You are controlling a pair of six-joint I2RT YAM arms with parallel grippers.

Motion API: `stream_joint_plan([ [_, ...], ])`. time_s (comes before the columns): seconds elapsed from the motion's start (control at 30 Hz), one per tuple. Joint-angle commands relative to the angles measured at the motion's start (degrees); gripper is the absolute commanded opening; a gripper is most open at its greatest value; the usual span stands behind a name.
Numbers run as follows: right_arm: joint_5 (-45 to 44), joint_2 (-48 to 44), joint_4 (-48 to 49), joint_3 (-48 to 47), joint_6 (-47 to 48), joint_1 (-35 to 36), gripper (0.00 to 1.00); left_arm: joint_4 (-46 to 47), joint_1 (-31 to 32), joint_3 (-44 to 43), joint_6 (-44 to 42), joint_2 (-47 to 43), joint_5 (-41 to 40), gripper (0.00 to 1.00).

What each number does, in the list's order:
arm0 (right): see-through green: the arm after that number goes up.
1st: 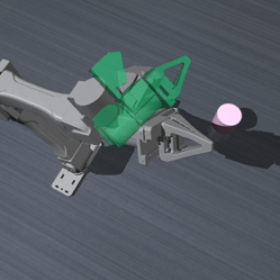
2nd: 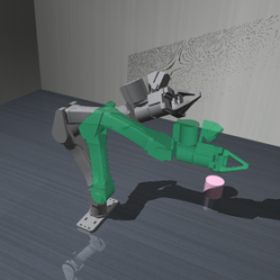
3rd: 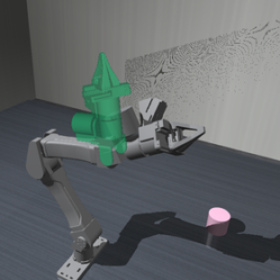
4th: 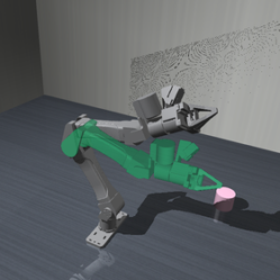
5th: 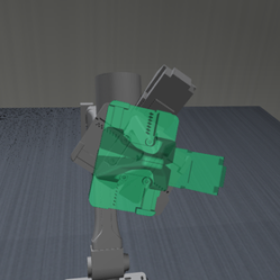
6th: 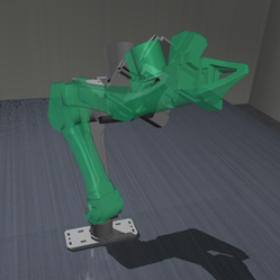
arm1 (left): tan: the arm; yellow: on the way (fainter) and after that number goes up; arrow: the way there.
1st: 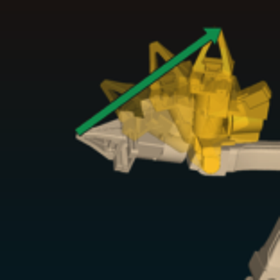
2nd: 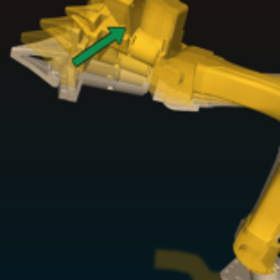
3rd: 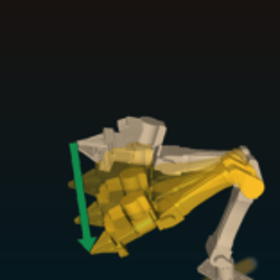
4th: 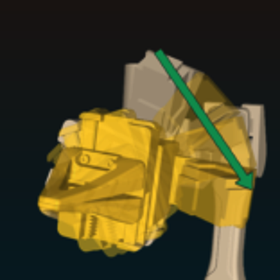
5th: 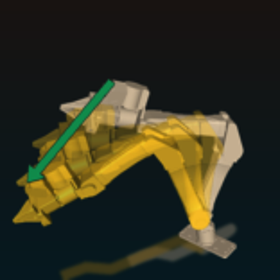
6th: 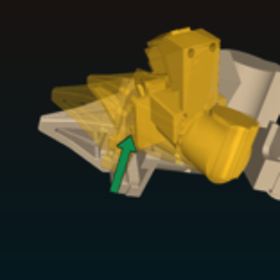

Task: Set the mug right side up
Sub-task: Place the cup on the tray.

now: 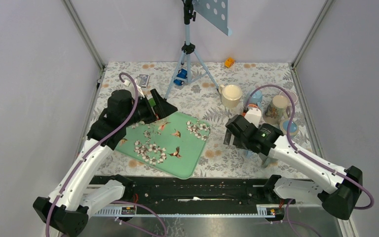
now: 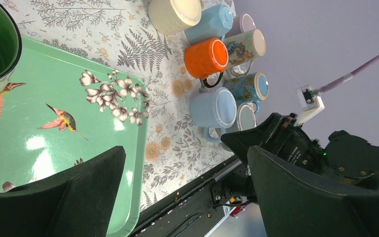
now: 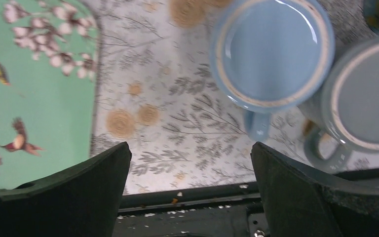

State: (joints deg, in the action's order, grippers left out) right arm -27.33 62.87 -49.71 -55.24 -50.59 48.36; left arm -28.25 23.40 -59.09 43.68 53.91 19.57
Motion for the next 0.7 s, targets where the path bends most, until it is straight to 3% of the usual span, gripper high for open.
stream_joint_plan([
  [0.0, -5.1, -2.4, -9.0, 2.3, -8.1, -0.3, 1.0, 4.0, -0.2, -0.2, -0.8, 0.4, 1.1, 0.99],
  [0.43, -9.4, -4.6, -1.2, 14.5, -14.7, -0.4, 0.99, 4.0, -0.2, 0.4, -0.9, 1.4, 1.9, 0.99],
  [0.67, -8.3, -3.4, 14.4, 21.1, -7.5, -5.7, 0.81, 3.0, -0.2, 0.0, -1.2, 1.6, 2.3, 0.99],
])
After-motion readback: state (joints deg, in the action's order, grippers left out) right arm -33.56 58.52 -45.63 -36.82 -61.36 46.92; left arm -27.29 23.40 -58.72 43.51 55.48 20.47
